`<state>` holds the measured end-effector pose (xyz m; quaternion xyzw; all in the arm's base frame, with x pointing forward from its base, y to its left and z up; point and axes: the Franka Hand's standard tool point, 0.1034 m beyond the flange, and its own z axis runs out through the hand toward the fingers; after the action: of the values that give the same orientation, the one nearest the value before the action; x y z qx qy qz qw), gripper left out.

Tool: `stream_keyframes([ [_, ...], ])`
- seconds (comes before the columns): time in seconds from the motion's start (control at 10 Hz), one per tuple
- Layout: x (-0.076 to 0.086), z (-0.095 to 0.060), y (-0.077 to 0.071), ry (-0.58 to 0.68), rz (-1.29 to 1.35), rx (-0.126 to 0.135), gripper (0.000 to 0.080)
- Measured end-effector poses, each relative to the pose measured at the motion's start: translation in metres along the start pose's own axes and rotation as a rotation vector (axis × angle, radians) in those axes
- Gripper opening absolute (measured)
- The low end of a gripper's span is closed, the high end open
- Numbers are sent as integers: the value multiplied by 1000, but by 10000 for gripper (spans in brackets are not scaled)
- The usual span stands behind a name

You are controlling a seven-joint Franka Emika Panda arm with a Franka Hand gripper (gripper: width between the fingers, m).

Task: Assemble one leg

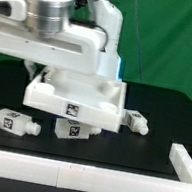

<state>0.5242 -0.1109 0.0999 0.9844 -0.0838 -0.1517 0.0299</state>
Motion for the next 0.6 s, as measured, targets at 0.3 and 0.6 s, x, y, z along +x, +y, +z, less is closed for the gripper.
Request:
stream_keyframes([
  [0.3, 18, 6, -33, 61, 20, -19, 54],
  [0.6, 19, 8, -33, 58, 20, -20, 54],
])
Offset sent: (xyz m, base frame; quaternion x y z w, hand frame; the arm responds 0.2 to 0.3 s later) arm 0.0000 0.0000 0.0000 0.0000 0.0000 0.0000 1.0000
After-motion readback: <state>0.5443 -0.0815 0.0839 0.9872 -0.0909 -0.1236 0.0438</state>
